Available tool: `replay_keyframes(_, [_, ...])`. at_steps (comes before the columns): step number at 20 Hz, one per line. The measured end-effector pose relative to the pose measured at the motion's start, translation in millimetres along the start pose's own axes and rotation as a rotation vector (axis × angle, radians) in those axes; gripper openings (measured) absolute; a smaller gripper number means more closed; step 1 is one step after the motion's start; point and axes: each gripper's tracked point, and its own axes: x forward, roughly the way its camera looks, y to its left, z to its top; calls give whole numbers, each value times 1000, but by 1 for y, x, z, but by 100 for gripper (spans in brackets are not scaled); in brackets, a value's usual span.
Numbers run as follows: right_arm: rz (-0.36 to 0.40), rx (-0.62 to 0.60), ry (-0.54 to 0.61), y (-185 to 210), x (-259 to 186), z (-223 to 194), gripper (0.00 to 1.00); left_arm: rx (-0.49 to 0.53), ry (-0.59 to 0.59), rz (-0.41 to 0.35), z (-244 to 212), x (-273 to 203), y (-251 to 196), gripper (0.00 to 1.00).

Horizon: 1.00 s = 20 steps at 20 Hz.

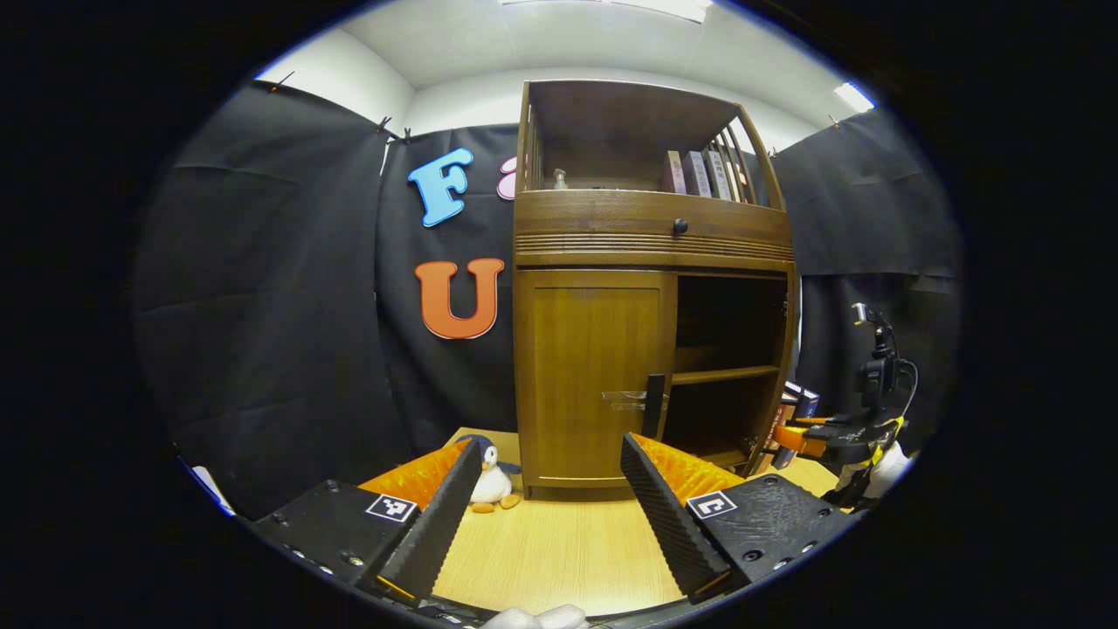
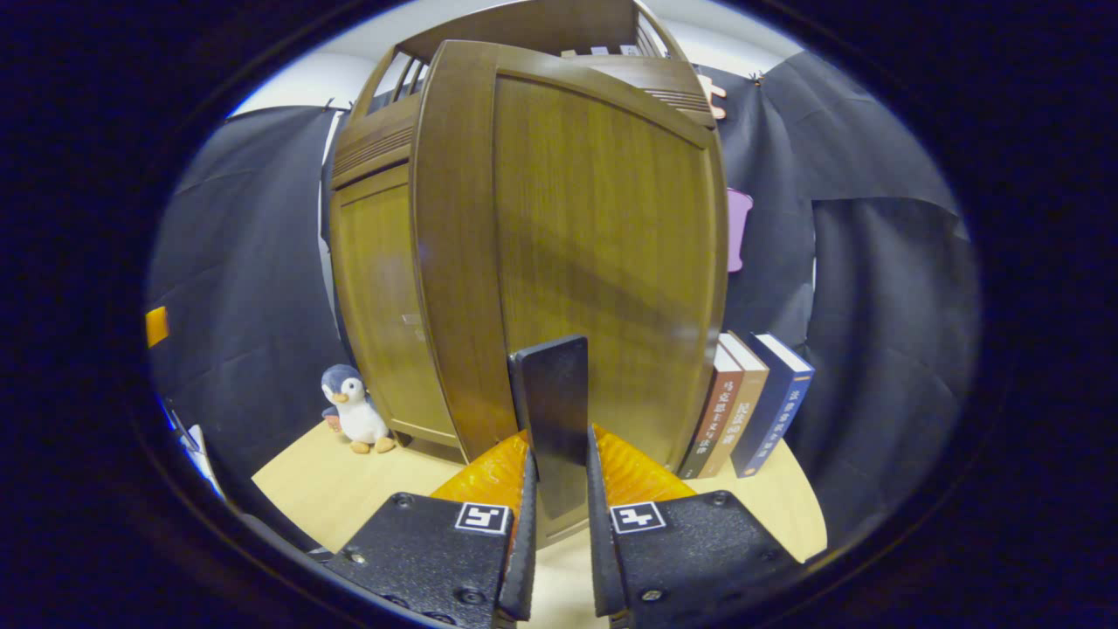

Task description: Open the right door of the double-door shoe cabinet with the right hand, and open the left door with the left hand.

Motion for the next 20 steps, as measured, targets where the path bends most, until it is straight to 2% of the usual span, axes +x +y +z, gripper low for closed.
replay_keyframes(9, [-92, 30, -11, -49, -33, -9, 20, 0, 13, -75, -4, 12, -39, 96])
replay_keyframes(10, [-103, 27, -10, -55, -37, -10, 19, 1, 16, -82, -7, 12, -43, 100])
replay_keyframes(11, [-114, 24, -12, -61, -39, -10, 17, 0, 16, -87, -7, 11, -47, 96])
replay_keyframes(13, [-134, 26, -9, -75, -46, -12, 14, 0, 14, -93, -7, 11, -52, 96])
replay_keyframes(14, [-139, 34, -7, -80, -48, -12, 14, 0, 13, -93, -6, 11, -54, 100])
replay_keyframes(15, [-149, 47, -5, -88, -51, -12, 12, -1, 14, -96, -7, 12, -56, 96])
replay_keyframes(17, [-183, 60, -6, -108, -56, -12, 8, -2, 12, -101, -6, 13, -62, 100])
replay_keyframes(18, [-201, 64, -4, -117, -58, -14, 7, -2, 11, -101, -5, 13, -64, 96])
replay_keyframes(20, [-210, 74, 1, -126, -63, -16, 4, -4, 16, -106, -6, 14, -69, 96])
